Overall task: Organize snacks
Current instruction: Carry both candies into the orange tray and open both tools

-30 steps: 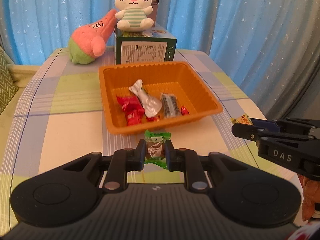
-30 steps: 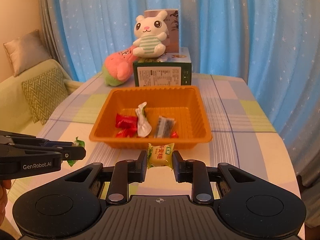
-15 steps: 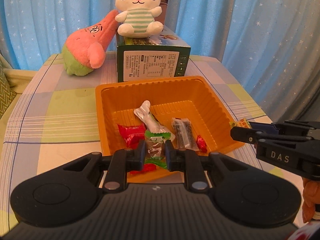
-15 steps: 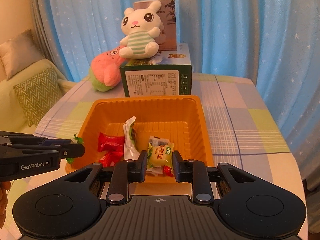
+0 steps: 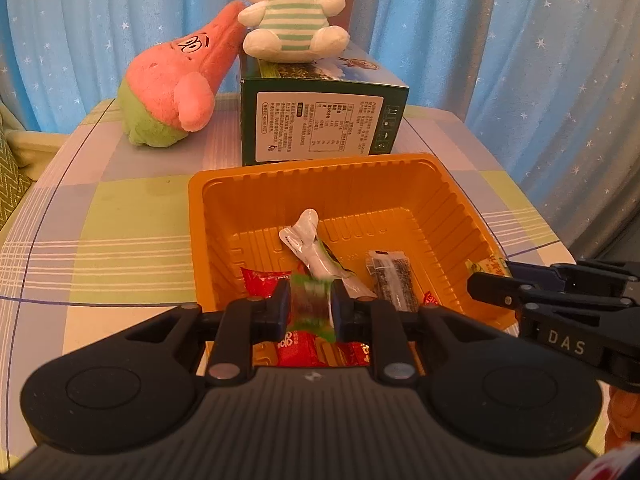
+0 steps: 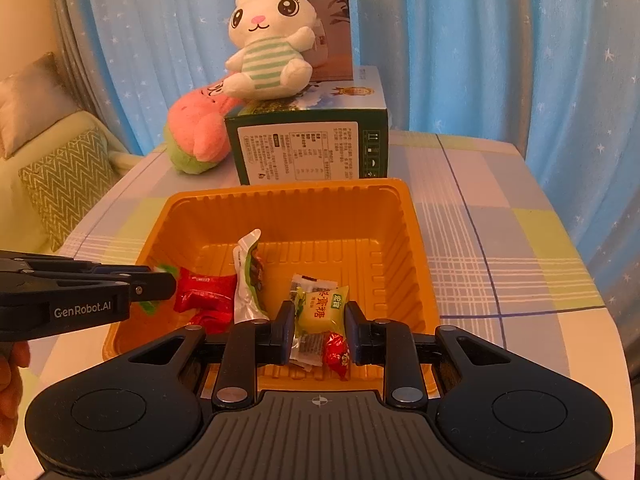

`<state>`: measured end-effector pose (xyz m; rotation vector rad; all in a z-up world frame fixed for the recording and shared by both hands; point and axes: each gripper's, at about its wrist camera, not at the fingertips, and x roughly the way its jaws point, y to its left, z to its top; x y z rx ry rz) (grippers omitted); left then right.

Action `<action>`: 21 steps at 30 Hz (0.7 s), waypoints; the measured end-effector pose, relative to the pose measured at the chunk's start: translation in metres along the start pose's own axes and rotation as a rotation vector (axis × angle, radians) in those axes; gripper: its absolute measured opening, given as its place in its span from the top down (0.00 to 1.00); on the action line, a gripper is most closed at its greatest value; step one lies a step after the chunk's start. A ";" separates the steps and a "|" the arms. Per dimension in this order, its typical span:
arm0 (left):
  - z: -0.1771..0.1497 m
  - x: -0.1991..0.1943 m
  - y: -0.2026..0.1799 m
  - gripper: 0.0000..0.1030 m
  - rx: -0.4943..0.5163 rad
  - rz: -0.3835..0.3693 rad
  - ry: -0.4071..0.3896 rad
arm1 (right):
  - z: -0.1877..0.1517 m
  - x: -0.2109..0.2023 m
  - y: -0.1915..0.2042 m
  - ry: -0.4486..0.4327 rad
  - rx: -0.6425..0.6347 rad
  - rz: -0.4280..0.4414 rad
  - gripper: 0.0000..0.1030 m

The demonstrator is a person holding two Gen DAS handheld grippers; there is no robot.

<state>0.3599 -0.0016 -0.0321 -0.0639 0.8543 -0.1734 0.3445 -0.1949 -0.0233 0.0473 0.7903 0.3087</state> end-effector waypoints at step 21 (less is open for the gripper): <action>-0.028 -0.020 0.024 0.48 -0.026 0.033 -0.011 | 0.012 0.003 -0.001 -0.055 0.086 0.121 0.50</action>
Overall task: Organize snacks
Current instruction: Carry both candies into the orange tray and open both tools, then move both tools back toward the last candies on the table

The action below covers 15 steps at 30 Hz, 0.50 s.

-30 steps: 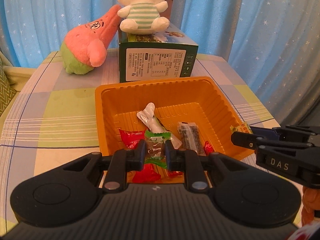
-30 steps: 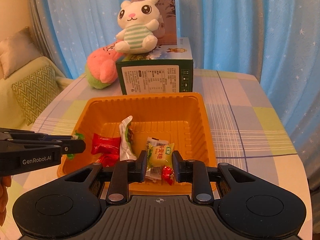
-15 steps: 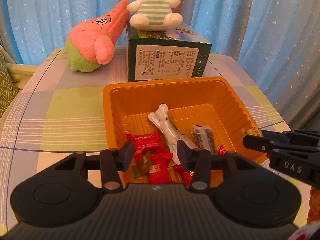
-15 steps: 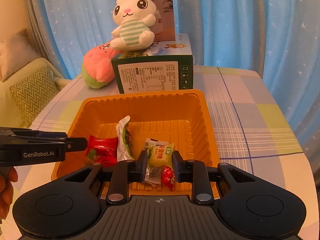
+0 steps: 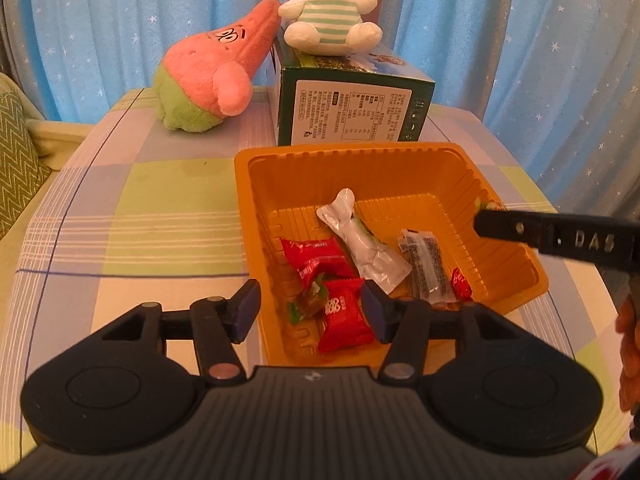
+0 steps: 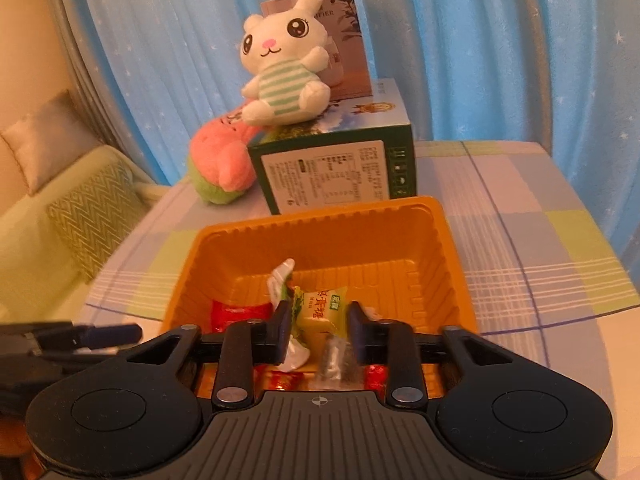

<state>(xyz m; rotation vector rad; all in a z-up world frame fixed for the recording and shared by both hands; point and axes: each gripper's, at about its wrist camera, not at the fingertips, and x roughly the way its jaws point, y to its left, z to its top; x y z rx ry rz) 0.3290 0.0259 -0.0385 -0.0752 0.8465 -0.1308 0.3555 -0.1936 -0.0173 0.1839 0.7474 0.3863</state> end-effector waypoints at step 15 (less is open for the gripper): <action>-0.055 -0.052 -0.003 0.38 0.006 0.046 -0.005 | -0.036 -0.052 0.010 0.011 0.019 -0.092 0.42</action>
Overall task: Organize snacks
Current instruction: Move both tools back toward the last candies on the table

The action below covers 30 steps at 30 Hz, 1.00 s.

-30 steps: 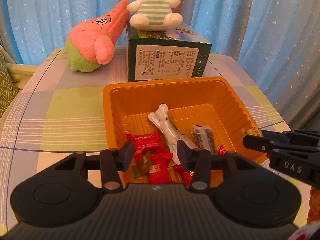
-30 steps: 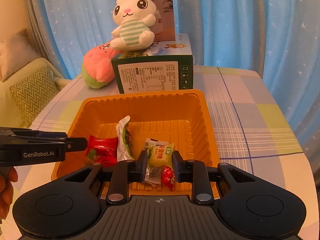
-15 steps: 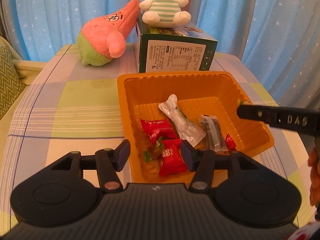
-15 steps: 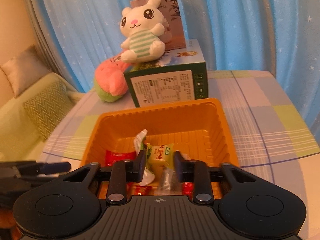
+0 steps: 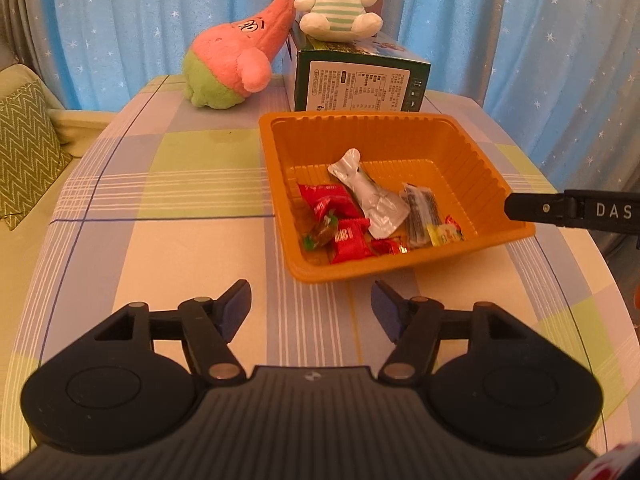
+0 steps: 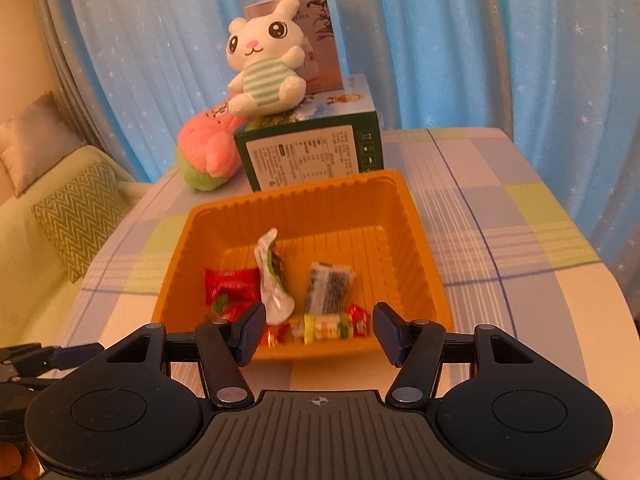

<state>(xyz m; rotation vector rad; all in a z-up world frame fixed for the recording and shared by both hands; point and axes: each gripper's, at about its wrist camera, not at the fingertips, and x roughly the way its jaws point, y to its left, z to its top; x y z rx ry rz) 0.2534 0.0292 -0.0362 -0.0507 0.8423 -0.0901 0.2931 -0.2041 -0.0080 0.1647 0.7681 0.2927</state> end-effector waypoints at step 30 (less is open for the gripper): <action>-0.097 -0.118 -0.003 0.32 0.006 0.043 -0.012 | -0.116 -0.123 0.047 0.041 -0.002 -0.073 0.42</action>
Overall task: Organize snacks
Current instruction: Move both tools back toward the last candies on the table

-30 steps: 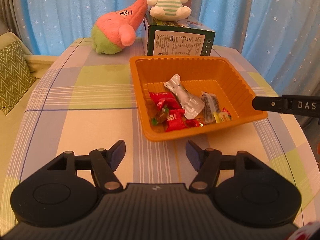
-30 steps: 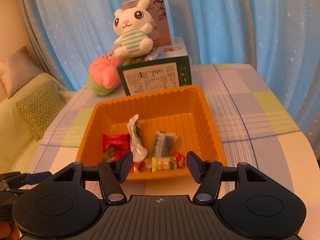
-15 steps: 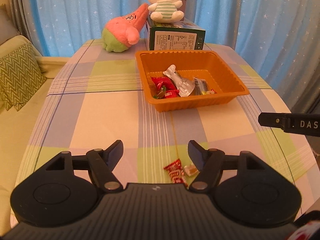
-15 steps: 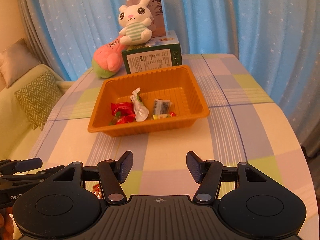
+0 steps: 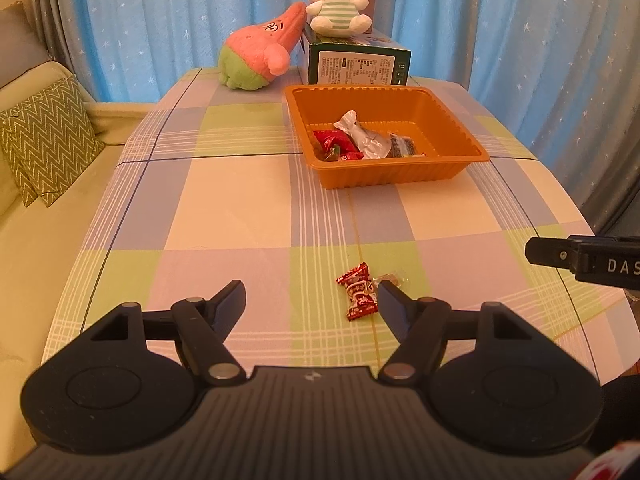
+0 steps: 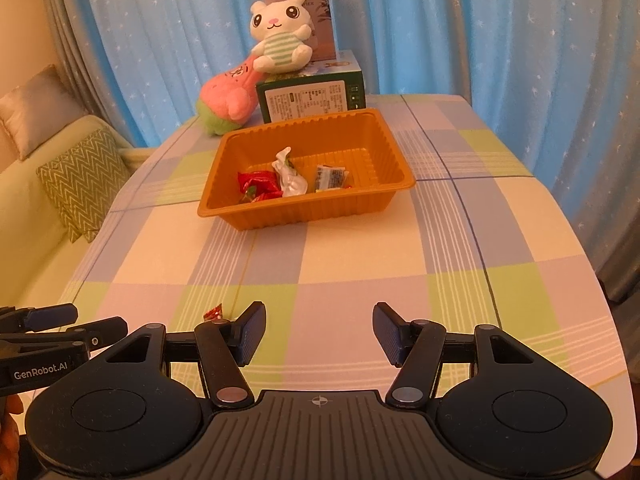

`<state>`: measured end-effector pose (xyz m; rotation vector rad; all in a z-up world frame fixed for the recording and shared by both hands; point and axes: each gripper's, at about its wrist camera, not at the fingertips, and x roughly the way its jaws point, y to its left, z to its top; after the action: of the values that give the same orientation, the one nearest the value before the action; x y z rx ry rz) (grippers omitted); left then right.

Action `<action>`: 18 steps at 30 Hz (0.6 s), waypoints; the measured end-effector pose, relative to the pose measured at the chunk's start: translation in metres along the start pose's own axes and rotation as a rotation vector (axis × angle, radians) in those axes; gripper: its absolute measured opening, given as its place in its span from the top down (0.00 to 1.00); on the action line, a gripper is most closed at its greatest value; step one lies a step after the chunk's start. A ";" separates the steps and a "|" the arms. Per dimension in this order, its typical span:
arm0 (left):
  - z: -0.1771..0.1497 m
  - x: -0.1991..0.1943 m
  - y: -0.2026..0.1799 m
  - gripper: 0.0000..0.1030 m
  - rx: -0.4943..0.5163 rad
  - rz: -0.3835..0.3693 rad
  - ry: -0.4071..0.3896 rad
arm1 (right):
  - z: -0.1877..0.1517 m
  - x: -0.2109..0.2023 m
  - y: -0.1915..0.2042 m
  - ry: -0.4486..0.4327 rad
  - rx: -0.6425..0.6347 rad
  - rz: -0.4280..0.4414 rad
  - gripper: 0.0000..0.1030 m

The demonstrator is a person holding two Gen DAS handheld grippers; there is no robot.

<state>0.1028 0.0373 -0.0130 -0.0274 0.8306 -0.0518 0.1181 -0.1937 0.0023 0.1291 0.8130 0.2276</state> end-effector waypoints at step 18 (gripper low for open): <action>-0.010 0.012 -0.002 0.30 0.016 -0.011 0.025 | -0.016 0.001 -0.003 -0.006 0.017 0.002 0.42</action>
<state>0.1034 0.0343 -0.0283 -0.0159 0.8551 -0.0696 0.1075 -0.1962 -0.0100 0.1469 0.8092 0.2225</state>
